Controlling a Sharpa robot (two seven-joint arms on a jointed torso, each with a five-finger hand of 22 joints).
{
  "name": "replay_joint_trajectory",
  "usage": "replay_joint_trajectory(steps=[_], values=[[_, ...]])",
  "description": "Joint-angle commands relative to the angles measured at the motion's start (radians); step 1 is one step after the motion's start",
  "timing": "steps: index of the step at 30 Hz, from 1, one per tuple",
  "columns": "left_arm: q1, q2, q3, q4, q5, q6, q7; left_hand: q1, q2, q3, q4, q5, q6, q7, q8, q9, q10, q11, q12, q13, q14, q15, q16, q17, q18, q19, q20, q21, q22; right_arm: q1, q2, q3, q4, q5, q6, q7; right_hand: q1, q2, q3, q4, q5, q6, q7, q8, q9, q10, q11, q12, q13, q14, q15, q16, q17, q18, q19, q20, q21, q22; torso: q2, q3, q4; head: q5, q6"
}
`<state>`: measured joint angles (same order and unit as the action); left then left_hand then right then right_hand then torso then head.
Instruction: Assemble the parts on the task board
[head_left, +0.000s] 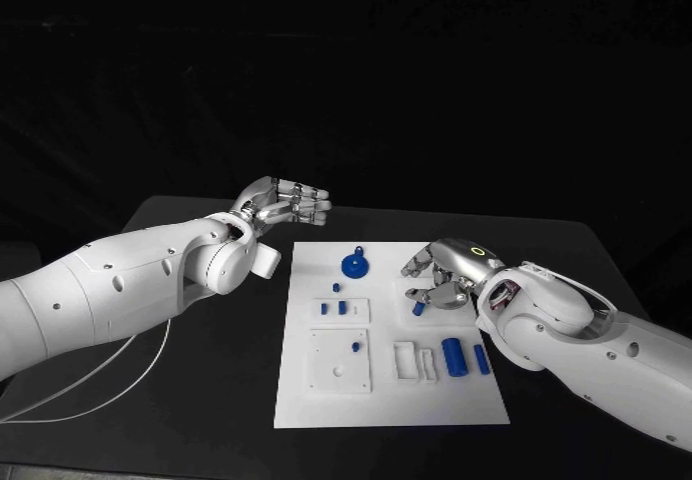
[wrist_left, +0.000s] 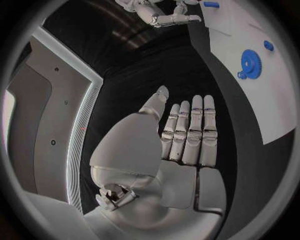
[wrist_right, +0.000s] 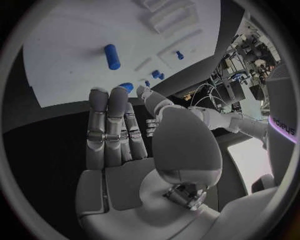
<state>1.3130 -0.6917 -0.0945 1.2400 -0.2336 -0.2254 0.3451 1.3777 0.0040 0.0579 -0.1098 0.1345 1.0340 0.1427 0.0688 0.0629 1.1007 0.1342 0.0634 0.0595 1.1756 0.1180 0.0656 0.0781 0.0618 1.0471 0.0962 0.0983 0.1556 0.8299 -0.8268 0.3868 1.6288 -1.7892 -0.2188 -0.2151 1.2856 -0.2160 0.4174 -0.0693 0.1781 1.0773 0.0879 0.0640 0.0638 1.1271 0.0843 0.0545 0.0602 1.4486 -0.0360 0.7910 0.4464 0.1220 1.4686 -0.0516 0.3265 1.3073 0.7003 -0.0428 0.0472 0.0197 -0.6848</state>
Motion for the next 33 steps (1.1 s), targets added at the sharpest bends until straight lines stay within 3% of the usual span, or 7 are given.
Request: replay_joint_trajectory(steps=[1,2,8,19,24,33], values=[[0.000,0.001,0.001,0.002,0.007,0.015,0.013,-0.004,0.008,0.000,-0.004,0.004,-0.001,-0.001,0.004,0.000,-0.002,0.000,-0.002,-0.001,-0.006,-0.002,-0.002,0.001,-0.001,0.001,0.002,0.005,-0.001,0.002,-0.002,0.001,-0.010,0.015,0.072,-0.002,0.016,0.001,-0.053,0.007,-0.016,-0.018,-0.006,-0.002,-0.001,-0.024,0.005,0.004,-0.001,-0.001,0.013,-0.008,-0.008,0.019,0.001,0.011,-0.034,0.023,0.001,0.0002,0.0007,-0.003,0.002],[0.000,0.001,0.001,0.002,0.007,0.016,0.013,-0.004,0.008,0.000,-0.004,0.004,-0.001,-0.001,0.004,0.000,-0.002,0.000,-0.002,-0.001,-0.006,-0.002,-0.002,0.001,-0.001,0.001,0.002,0.005,-0.001,0.002,-0.003,0.001,-0.013,0.014,0.081,-0.004,0.027,0.006,-0.086,0.012,-0.013,-0.024,-0.007,0.001,-0.001,-0.028,0.005,0.006,0.000,-0.001,0.014,-0.008,-0.011,0.022,0.002,0.013,-0.046,0.019,0.001,0.0001,0.0009,-0.003,0.002],[0.000,0.001,0.001,0.002,0.007,0.016,0.014,-0.004,0.008,0.000,-0.004,0.004,-0.001,-0.001,0.004,0.000,-0.002,0.000,-0.002,-0.001,-0.006,-0.002,-0.002,0.001,-0.001,0.001,0.002,0.005,-0.001,0.003,0.001,0.001,-0.029,0.009,0.124,-0.006,0.044,0.008,-0.149,0.041,-0.034,-0.042,-0.012,-0.002,-0.002,-0.046,0.011,0.005,-0.001,-0.006,0.018,-0.007,-0.017,0.027,0.004,0.018,-0.091,0.009,0.001,-0.0003,0.0017,-0.004,0.002],[0.000,0.001,0.001,0.001,0.007,0.017,0.013,-0.004,0.008,0.000,-0.004,0.004,-0.001,-0.001,0.004,0.000,-0.002,0.000,-0.002,-0.001,-0.006,-0.002,-0.002,0.001,-0.001,0.001,0.002,0.005,-0.001,-0.001,0.015,-0.001,-0.047,-0.006,0.184,-0.013,0.049,0.022,-0.150,0.043,-0.037,-0.032,-0.006,-0.002,-0.002,-0.016,0.003,0.004,-0.001,-0.005,0.012,-0.007,-0.020,0.022,0.009,0.013,-0.097,0.011,0.001,-0.0006,0.0021,-0.003,-0.001],[0.000,0.001,0.001,0.000,0.007,0.017,0.013,-0.004,0.008,0.000,-0.004,0.004,-0.001,-0.001,0.004,0.000,-0.002,0.000,-0.002,-0.001,-0.006,-0.002,-0.002,0.001,-0.001,0.001,0.002,0.005,-0.001,-0.003,0.017,-0.002,-0.048,-0.014,0.204,-0.017,0.041,0.027,-0.092,0.024,-0.038,-0.004,0.002,-0.002,-0.001,0.022,-0.006,0.003,-0.001,-0.004,0.006,-0.005,-0.018,0.013,0.014,0.005,-0.090,0.019,0.000,-0.0007,0.0015,-0.003,-0.002],[0.000,0.001,0.001,0.000,0.007,0.018,0.013,-0.004,0.008,0.000,-0.004,0.004,-0.001,-0.001,0.004,0.000,-0.002,0.000,-0.002,-0.001,-0.006,-0.002,-0.002,0.001,-0.001,0.001,0.002,0.005,-0.001,-0.008,0.019,-0.004,-0.047,-0.028,0.222,-0.022,0.009,0.012,0.084,-0.013,-0.055,0.052,0.011,-0.001,0.001,0.082,-0.020,0.004,-0.001,-0.002,-0.005,-0.001,-0.010,0.002,0.020,-0.007,-0.053,0.037,0.001,-0.0001,0.0016,-0.003,-0.004]])
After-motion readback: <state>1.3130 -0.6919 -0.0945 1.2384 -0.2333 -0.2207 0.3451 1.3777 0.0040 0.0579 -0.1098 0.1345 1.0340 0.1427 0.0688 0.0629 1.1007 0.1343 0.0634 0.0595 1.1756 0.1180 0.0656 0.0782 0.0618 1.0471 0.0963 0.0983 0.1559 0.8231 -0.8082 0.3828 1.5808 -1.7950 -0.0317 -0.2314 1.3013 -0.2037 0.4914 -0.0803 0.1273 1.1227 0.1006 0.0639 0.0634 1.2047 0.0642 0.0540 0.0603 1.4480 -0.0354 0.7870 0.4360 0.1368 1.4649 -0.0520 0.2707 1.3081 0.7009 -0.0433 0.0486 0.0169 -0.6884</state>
